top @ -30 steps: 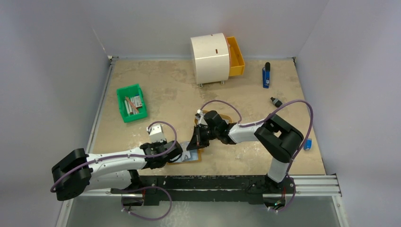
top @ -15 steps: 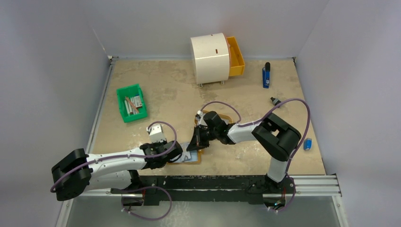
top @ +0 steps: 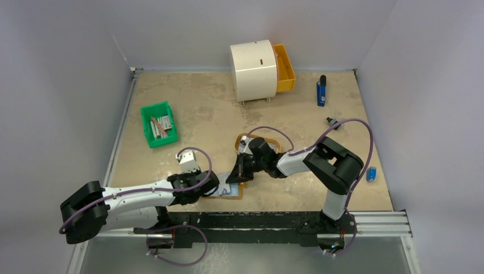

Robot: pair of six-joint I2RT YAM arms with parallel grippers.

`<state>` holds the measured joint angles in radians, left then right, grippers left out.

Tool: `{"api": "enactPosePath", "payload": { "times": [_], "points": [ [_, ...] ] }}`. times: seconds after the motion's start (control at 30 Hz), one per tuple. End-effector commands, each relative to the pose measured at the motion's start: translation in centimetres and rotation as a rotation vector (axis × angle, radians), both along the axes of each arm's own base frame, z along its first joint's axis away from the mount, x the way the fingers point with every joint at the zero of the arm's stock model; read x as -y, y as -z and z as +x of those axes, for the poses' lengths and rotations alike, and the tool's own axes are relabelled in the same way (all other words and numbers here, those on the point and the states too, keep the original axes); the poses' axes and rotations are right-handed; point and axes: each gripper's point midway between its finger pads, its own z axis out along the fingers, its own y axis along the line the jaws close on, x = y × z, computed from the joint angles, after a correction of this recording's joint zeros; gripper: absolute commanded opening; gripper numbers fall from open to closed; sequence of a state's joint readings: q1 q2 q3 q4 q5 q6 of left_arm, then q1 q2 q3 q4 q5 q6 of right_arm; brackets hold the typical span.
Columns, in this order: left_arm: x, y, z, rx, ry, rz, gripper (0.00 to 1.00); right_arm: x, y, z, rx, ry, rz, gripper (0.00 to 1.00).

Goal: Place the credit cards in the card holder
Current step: Insert the credit card into the card holder.

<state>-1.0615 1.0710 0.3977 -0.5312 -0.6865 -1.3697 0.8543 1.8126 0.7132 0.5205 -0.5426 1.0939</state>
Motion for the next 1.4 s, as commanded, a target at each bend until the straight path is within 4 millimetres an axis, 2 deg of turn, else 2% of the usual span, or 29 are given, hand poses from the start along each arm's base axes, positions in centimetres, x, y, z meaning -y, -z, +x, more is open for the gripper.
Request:
{"api": "enactPosePath", "payload": {
  "times": [0.0, 0.3, 0.57, 0.73, 1.13, 1.37],
  "points": [
    [-0.5, 1.2, -1.0, -0.051, 0.000, -0.001, 0.05, -0.1, -1.1, 0.5, 0.007, 0.040, 0.037, 0.00],
    [-0.1, 1.4, -1.1, -0.057, 0.006, -0.018, 0.00, 0.0, -0.8, 0.8, 0.009, 0.059, 0.033, 0.00],
    [0.1, 1.7, -1.2, -0.063, 0.008, -0.027, 0.00, 0.2, -0.5, 0.6, -0.006, 0.079, 0.035, 0.00],
    [0.2, 1.8, -1.2, -0.065, 0.010, -0.038, 0.00, -0.3, -0.4, 1.2, 0.011, 0.080, 0.030, 0.00],
    [0.8, 2.0, -1.2, -0.070, 0.014, -0.062, 0.00, -1.2, -0.5, 0.8, 0.023, 0.023, 0.000, 0.00],
    [1.0, 1.8, -1.1, -0.064, 0.010, -0.066, 0.00, -0.3, -0.6, 0.3, 0.025, 0.006, -0.058, 0.01]
  ]
}}
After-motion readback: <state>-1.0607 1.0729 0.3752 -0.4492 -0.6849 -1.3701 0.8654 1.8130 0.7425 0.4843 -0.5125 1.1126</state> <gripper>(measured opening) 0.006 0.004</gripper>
